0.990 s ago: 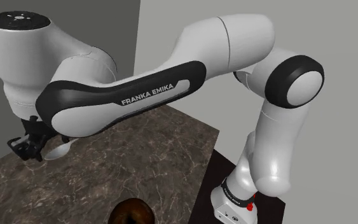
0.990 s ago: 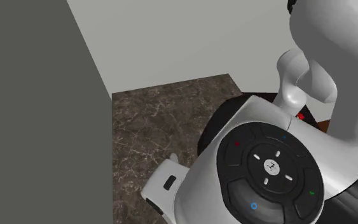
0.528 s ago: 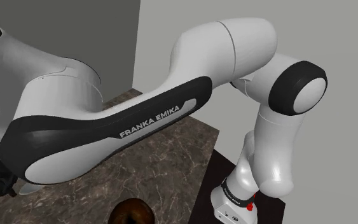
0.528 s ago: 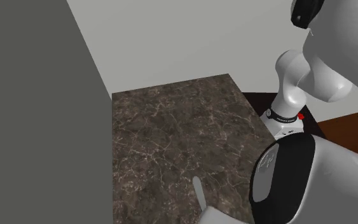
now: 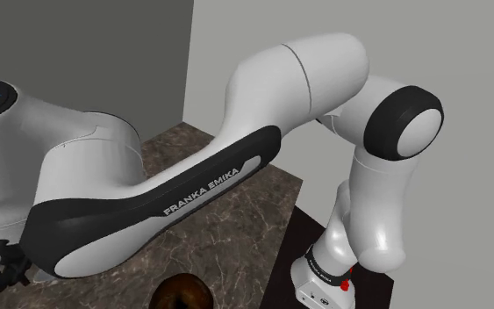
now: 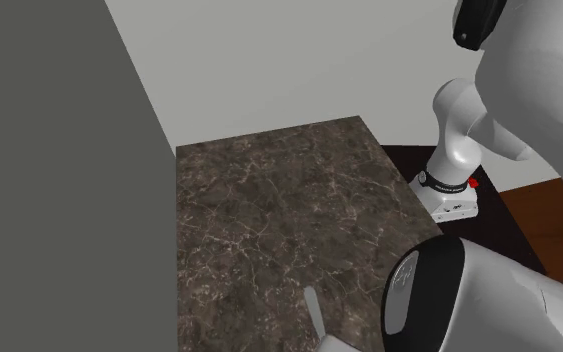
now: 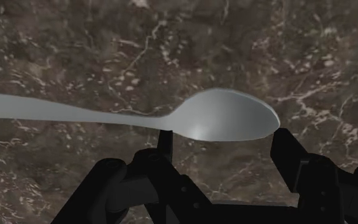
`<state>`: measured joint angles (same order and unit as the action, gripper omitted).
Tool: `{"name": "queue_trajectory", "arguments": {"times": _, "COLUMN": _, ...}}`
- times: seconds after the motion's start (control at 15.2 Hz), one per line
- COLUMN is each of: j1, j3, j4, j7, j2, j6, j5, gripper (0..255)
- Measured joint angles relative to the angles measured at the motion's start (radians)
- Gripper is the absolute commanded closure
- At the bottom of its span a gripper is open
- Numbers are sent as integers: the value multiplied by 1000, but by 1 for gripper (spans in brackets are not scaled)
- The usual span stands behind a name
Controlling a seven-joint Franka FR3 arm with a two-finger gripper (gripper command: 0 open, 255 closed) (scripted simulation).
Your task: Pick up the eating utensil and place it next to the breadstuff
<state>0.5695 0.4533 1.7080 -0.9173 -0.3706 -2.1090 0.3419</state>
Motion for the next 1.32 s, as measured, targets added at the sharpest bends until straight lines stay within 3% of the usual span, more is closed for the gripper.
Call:
{"name": "queue_trajectory", "arguments": {"times": 0.66, "j1": 10, "j3": -20, "j4": 53, "j7": -38, "j2": -57, "j6": -102, "j5": 44, "gripper": 255}}
{"name": "queue_trajectory", "arguments": {"times": 1.06, "j1": 13, "j3": -21, "j4": 56, "j7": -43, "j2": -62, "j6": -109, "j5": 48, "gripper": 255}}
{"name": "queue_trajectory", "arguments": {"times": 1.12, "j1": 13, "j3": -21, "j4": 56, "j7": -43, "j2": -62, "j6": -109, "j5": 48, "gripper": 0}}
{"name": "queue_trajectory", "arguments": {"times": 1.32, "j1": 13, "j3": -21, "j4": 56, "j7": -43, "j2": -62, "j6": -109, "j5": 48, "gripper": 0}}
